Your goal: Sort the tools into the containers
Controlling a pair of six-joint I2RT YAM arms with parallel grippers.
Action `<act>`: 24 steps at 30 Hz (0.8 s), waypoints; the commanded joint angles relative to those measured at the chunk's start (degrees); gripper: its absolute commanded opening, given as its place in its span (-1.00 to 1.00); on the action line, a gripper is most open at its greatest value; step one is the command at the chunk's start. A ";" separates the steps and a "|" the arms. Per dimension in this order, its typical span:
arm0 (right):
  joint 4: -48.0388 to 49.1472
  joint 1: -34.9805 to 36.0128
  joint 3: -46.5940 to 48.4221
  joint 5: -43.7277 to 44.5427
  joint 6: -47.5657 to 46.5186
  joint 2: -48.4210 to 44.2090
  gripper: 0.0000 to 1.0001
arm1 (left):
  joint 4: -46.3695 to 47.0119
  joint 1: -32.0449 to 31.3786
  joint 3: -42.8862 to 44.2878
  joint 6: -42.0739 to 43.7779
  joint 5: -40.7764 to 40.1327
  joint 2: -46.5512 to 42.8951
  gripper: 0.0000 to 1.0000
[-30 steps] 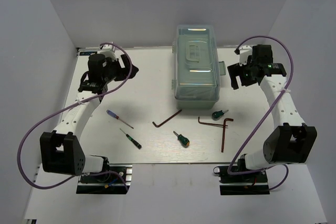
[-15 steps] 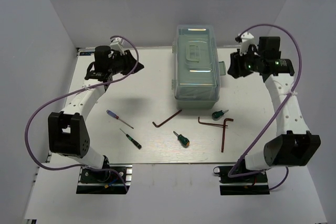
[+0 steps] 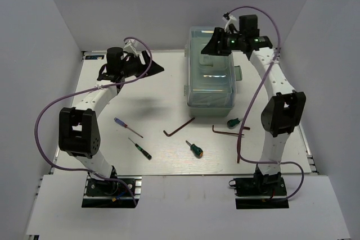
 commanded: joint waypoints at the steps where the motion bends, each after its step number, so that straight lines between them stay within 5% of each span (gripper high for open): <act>1: 6.27 3.01 3.94 -1.73 8.77 1.45 0.21 | 4.60 -0.43 0.17 -2.49 3.99 -1.11 0.62; 24: 1.88 9.00 -2.21 27.70 4.02 0.14 0.10 | 6.28 -0.96 1.83 -3.02 5.05 -1.64 0.62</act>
